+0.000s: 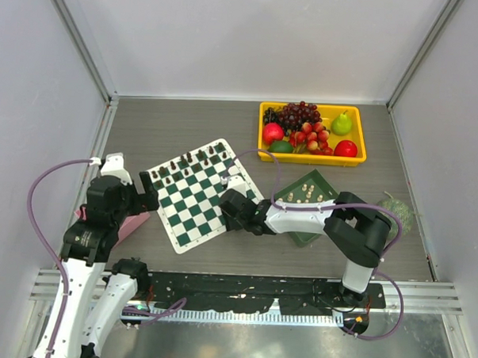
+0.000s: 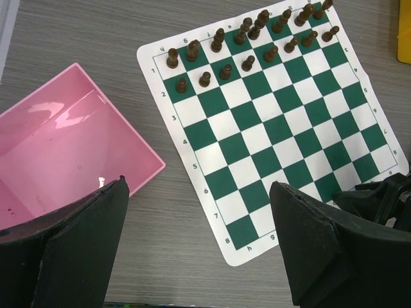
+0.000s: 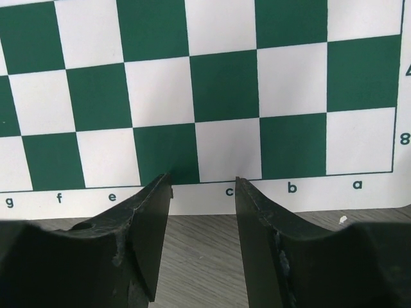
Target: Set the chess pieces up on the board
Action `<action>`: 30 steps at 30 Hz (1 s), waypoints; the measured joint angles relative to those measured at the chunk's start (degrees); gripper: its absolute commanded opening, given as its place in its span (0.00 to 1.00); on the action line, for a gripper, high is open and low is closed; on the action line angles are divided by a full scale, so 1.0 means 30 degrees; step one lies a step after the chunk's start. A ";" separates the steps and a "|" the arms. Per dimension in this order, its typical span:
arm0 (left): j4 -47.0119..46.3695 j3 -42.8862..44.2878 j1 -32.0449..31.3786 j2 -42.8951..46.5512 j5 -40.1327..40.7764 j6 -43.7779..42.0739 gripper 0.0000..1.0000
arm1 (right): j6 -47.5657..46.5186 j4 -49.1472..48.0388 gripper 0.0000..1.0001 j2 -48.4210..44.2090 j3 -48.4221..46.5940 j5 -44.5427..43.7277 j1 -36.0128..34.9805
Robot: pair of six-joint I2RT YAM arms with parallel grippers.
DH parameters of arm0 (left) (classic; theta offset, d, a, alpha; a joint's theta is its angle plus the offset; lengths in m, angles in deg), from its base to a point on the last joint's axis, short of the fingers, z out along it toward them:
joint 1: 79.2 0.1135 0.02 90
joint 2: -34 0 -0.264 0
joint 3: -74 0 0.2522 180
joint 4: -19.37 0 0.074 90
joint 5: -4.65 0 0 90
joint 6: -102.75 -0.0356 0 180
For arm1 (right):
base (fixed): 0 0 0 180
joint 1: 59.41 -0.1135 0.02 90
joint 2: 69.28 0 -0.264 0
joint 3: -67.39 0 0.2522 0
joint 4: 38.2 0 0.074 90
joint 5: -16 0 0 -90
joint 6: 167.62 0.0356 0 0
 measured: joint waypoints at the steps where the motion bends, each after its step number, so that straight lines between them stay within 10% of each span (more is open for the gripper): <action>1: 0.0029 -0.0022 0.0000 0.0073 0.0066 -0.0007 1.00 | -0.0124 0.0087 0.54 -0.0007 -0.0036 0.0073 0.0000; 11: 0.0801 -0.1617 0.0007 0.1676 0.1996 0.0707 1.00 | -0.2193 0.3745 0.84 -0.1617 -0.2324 0.0313 -0.0087; 22: 0.0918 -0.2244 0.0007 0.3031 0.3024 0.0831 0.99 | -0.1574 0.5326 1.00 -1.2014 0.1078 -0.3453 0.2849; 30: 0.0663 -0.2652 0.0015 0.2164 0.2601 0.0736 0.99 | -0.1727 0.6295 0.61 -1.6167 0.5129 -0.1413 1.1198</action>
